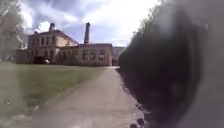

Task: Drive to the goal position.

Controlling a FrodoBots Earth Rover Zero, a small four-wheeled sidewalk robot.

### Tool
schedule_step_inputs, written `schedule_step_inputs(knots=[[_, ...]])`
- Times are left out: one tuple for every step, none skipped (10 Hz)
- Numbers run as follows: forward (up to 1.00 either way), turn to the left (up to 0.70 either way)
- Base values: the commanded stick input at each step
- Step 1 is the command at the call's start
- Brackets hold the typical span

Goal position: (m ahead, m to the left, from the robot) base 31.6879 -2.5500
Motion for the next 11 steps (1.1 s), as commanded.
schedule_step_inputs(knots=[[0.7,0.03],[0.7,0.03],[0.7,0.03],[0.7,0.03],[0.7,0.03],[0.7,0.03],[0.7,0.03],[0.7,0.03],[0.7,0.03],[0.7,0.03],[0.7,0.03]])
